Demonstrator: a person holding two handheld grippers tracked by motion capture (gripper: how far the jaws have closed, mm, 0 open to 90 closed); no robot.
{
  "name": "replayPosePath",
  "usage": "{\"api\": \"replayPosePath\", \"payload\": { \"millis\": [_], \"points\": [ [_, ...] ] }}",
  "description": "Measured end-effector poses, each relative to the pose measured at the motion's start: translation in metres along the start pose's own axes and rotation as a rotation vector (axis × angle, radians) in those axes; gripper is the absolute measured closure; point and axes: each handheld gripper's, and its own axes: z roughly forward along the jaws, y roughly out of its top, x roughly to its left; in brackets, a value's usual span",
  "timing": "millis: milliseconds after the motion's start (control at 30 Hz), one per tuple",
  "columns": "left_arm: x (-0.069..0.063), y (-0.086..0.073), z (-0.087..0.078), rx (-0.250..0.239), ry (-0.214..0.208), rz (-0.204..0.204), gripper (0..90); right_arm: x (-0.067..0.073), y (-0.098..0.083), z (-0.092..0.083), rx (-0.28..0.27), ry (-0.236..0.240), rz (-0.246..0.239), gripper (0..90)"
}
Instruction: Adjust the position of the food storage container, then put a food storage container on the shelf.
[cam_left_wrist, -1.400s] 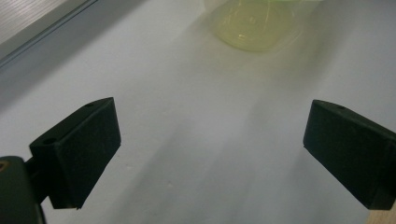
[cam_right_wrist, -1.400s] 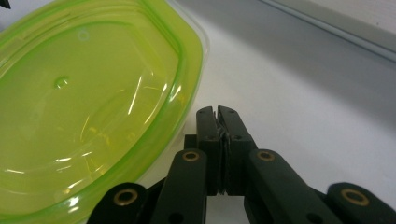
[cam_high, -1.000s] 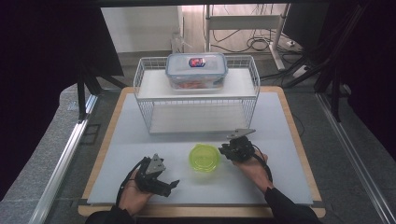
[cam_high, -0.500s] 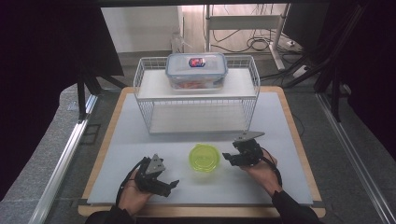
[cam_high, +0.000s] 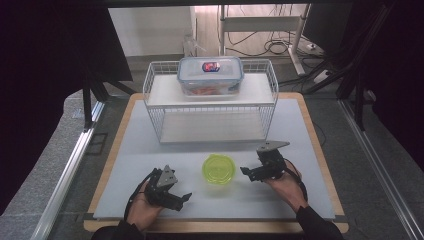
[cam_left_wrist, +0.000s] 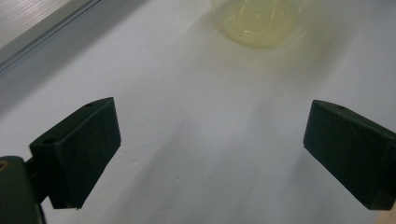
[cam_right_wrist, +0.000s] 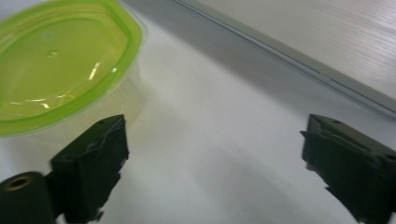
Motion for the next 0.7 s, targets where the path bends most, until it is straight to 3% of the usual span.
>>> {"api": "replayPosePath", "payload": {
  "millis": [133, 300, 433, 500, 700],
  "points": [
    [0.0, 0.0, 0.0, 0.001, -0.001, -0.004, 3.9, 0.0, 0.0, 0.001, -0.004, -0.004, 0.013, 4.0],
    [0.0, 0.0, 0.0, 0.004, -0.002, -0.002, 4.0, -0.001, 0.006, -0.005, -0.004, -0.003, 0.065, 2.9],
    [-0.001, 0.0, 0.001, 0.006, 0.0, 0.0, 4.0, -0.001, 0.011, -0.013, 0.006, 0.019, 0.1, 12.6],
    [0.0, 0.0, 0.0, 0.006, 0.0, -0.001, 4.0, 0.001, 0.015, -0.019, -0.027, 0.025, 0.096, 23.6],
    [0.0, 0.0, 0.001, 0.011, 0.002, 0.0, 4.0, 0.009, 0.023, -0.022, -0.066, 0.071, 0.095, 37.5]
  ]
}}
